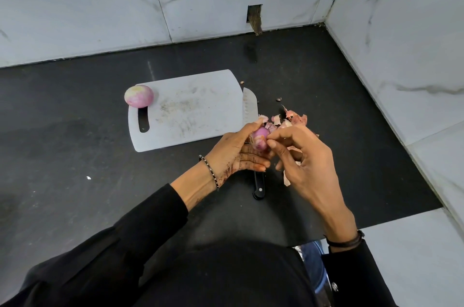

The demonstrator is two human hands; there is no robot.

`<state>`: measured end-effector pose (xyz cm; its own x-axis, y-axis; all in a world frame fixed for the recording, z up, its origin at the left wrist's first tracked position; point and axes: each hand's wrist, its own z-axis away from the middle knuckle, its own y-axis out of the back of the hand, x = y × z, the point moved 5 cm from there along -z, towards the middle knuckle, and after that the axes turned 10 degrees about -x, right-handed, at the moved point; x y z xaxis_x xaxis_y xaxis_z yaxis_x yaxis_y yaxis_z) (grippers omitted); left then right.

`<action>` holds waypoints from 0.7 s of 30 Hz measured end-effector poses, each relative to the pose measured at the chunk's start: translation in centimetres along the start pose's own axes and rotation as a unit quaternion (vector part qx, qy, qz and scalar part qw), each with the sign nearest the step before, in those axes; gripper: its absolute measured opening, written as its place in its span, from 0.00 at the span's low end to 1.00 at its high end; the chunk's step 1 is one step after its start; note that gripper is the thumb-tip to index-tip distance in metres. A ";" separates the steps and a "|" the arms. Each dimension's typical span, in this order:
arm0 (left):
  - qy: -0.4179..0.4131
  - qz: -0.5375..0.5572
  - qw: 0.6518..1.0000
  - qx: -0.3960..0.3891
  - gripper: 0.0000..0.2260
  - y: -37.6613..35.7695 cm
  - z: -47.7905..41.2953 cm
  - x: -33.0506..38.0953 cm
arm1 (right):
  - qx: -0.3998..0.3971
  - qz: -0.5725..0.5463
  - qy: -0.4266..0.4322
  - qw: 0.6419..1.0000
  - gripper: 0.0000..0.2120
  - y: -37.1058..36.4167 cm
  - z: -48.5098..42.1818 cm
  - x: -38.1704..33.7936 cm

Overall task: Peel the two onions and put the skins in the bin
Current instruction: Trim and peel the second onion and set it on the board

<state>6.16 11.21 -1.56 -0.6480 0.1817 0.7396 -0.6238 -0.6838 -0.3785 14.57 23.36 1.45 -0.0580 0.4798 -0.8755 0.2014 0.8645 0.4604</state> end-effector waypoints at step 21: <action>0.022 0.012 0.996 -0.086 0.21 -1.7 -0.7 0.6 | 0.134 0.129 -0.032 0.982 0.10 1.2 0.9 -0.1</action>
<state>6.53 12.94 -0.86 -0.6792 0.2003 0.7061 -0.6715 -0.5580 -0.4876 15.71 24.24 2.02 0.0880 0.6604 -0.7457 0.4513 0.6409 0.6209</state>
